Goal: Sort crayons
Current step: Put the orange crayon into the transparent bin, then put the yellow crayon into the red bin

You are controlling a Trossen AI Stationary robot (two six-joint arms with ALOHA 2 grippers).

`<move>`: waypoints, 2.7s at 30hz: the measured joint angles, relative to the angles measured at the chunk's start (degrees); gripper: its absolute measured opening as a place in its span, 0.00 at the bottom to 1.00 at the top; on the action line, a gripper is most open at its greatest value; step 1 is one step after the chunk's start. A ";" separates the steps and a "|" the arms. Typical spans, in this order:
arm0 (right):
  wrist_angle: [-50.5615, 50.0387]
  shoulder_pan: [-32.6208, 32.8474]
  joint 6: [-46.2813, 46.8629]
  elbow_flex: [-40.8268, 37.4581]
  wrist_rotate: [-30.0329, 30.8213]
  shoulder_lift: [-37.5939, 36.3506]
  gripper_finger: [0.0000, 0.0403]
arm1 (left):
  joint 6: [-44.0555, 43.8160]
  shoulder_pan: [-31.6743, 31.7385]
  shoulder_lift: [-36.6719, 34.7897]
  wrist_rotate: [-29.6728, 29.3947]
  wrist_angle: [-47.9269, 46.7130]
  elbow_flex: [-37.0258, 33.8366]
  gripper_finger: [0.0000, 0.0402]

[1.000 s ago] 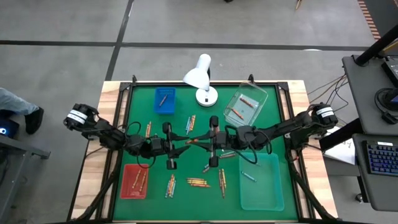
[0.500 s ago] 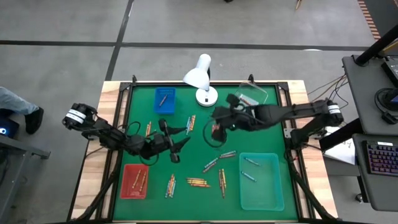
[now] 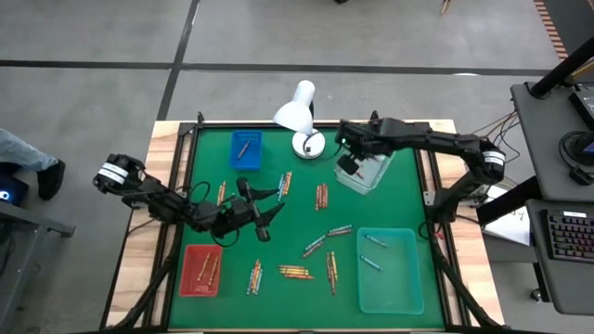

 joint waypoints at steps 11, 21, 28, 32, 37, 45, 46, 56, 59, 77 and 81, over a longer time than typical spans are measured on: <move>3.61 -10.94 -4.33 -7.27 -3.21 0.19 0.05 | 0.00 0.00 0.00 -0.27 -0.29 0.00 0.46; 12.62 -12.69 -8.32 -11.55 -9.13 0.17 0.05 | 0.00 -0.02 0.00 -0.94 -0.31 0.00 0.46; 19.10 -12.69 -8.57 -17.22 -11.34 0.17 0.06 | 0.00 -0.02 0.02 -0.98 -0.48 0.00 0.46; 21.06 -12.69 -8.56 -19.63 -10.98 0.17 0.06 | 0.00 -0.02 0.02 -1.01 -0.52 0.00 0.46; 22.72 -12.69 -8.70 -20.74 -10.97 0.17 0.06 | 0.00 -0.02 0.02 -1.01 -0.57 0.00 0.46; 23.71 -12.69 -9.21 -21.17 -6.81 0.17 0.20 | 0.00 -0.02 0.02 -1.03 -0.57 0.00 0.46; 23.76 -12.69 -9.24 -21.17 -6.45 0.17 0.22 | 0.00 -0.02 0.02 -1.02 -0.57 0.00 0.46; 22.29 -11.82 -7.27 -17.94 -6.42 -0.77 0.33 | -2.42 -0.02 0.02 -1.03 -0.65 0.00 0.46; 21.60 -10.07 -6.91 -15.85 -6.49 -2.16 0.32 | -5.00 -0.02 0.02 -1.02 -2.26 0.02 0.46; 24.09 11.33 -2.01 -11.57 -6.41 -13.22 0.24 | -41.13 0.09 -6.63 -0.68 -91.00 23.20 0.42; 24.70 15.95 -0.51 -11.68 -6.43 -13.01 0.23 | -52.33 0.17 -4.85 1.57 -116.87 30.83 0.40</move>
